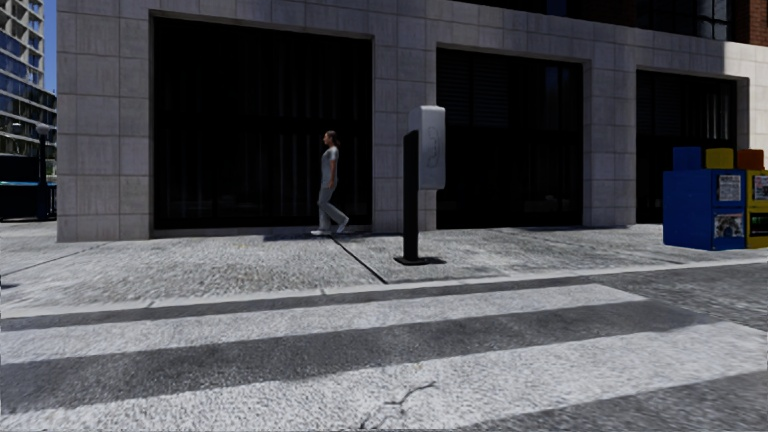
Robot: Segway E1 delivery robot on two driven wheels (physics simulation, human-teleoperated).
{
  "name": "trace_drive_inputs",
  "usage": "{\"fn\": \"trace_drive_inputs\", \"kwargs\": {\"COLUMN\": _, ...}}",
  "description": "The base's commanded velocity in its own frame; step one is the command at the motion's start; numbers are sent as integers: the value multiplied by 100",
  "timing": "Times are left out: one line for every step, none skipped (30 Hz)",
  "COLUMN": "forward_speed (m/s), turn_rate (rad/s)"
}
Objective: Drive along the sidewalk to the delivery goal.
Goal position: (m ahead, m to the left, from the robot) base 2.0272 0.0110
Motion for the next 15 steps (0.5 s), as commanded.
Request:
{"fn": "trace_drive_inputs", "kwargs": {"forward_speed": 200, "turn_rate": 0}}
{"fn": "trace_drive_inputs", "kwargs": {"forward_speed": 200, "turn_rate": 0}}
{"fn": "trace_drive_inputs", "kwargs": {"forward_speed": 200, "turn_rate": 0}}
{"fn": "trace_drive_inputs", "kwargs": {"forward_speed": 200, "turn_rate": 0}}
{"fn": "trace_drive_inputs", "kwargs": {"forward_speed": 200, "turn_rate": 0}}
{"fn": "trace_drive_inputs", "kwargs": {"forward_speed": 200, "turn_rate": 0}}
{"fn": "trace_drive_inputs", "kwargs": {"forward_speed": 200, "turn_rate": 0}}
{"fn": "trace_drive_inputs", "kwargs": {"forward_speed": 200, "turn_rate": 0}}
{"fn": "trace_drive_inputs", "kwargs": {"forward_speed": 196, "turn_rate": 0}}
{"fn": "trace_drive_inputs", "kwargs": {"forward_speed": 193, "turn_rate": 0}}
{"fn": "trace_drive_inputs", "kwargs": {"forward_speed": 189, "turn_rate": 0}}
{"fn": "trace_drive_inputs", "kwargs": {"forward_speed": 189, "turn_rate": 0}}
{"fn": "trace_drive_inputs", "kwargs": {"forward_speed": 185, "turn_rate": 0}}
{"fn": "trace_drive_inputs", "kwargs": {"forward_speed": 180, "turn_rate": 0}}
{"fn": "trace_drive_inputs", "kwargs": {"forward_speed": 176, "turn_rate": 0}}
